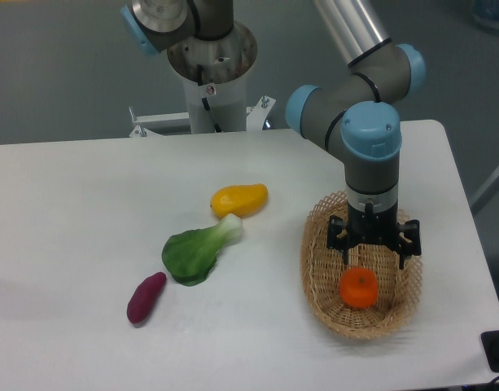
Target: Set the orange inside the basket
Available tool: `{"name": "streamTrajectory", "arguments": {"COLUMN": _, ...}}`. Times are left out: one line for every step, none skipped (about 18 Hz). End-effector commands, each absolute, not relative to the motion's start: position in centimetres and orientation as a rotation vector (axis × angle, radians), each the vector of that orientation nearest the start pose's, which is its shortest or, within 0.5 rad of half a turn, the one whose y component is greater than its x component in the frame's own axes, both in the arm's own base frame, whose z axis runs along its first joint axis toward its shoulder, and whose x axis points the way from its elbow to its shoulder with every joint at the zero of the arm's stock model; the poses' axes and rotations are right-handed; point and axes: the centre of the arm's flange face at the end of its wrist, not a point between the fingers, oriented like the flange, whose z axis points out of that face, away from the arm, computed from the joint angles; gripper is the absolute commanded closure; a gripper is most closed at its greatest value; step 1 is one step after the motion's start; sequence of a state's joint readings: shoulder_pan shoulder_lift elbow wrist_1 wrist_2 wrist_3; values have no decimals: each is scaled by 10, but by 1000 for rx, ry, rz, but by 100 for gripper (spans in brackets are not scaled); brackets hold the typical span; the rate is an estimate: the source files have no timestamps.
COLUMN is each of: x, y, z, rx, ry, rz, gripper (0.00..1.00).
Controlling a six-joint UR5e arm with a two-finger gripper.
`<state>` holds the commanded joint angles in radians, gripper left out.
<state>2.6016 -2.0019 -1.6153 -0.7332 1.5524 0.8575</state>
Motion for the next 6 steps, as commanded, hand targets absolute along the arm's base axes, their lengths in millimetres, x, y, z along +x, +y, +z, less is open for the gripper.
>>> {"name": "streamTrajectory", "arguments": {"x": -492, "y": 453, "z": 310, "rx": -2878, "ry": -238, "rz": 408, "gripper": 0}}
{"name": "streamTrajectory", "arguments": {"x": -492, "y": 452, "z": 309, "rx": -2879, "ry": -238, "rz": 407, "gripper": 0}}
{"name": "streamTrajectory", "arguments": {"x": -491, "y": 452, "z": 309, "rx": -2878, "ry": -238, "rz": 408, "gripper": 0}}
{"name": "streamTrajectory", "arguments": {"x": -491, "y": 452, "z": 309, "rx": -2878, "ry": -238, "rz": 408, "gripper": 0}}
{"name": "streamTrajectory", "arguments": {"x": -491, "y": 452, "z": 308, "rx": -2880, "ry": -239, "rz": 408, "gripper": 0}}
{"name": "streamTrajectory", "arguments": {"x": -491, "y": 452, "z": 308, "rx": -2879, "ry": -238, "rz": 407, "gripper": 0}}
